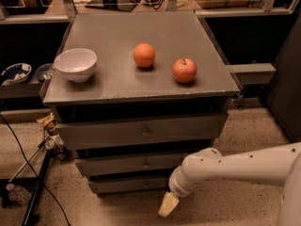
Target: Open bottom drawer
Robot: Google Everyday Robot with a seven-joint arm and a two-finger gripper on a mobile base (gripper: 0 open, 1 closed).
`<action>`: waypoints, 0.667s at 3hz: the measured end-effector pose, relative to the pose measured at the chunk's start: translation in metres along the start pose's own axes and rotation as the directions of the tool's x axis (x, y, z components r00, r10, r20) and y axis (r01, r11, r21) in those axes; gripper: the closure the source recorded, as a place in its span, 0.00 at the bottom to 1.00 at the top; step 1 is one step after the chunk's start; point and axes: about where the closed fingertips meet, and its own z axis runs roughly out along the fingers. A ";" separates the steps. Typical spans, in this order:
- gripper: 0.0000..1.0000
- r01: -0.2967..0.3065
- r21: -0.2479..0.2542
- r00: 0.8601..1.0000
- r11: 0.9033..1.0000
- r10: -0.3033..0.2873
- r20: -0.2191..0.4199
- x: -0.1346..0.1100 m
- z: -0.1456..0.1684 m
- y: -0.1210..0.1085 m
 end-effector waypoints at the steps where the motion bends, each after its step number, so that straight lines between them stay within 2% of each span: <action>1: 0.00 0.010 -0.003 1.000 1.000 -0.010 0.003 0.005 0.020 -0.005; 2: 0.00 0.008 -0.026 1.000 1.000 -0.008 -0.020 0.022 0.069 -0.022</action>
Offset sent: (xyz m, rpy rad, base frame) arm 0.0189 -0.0137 -0.0825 -0.0088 0.0002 -0.0006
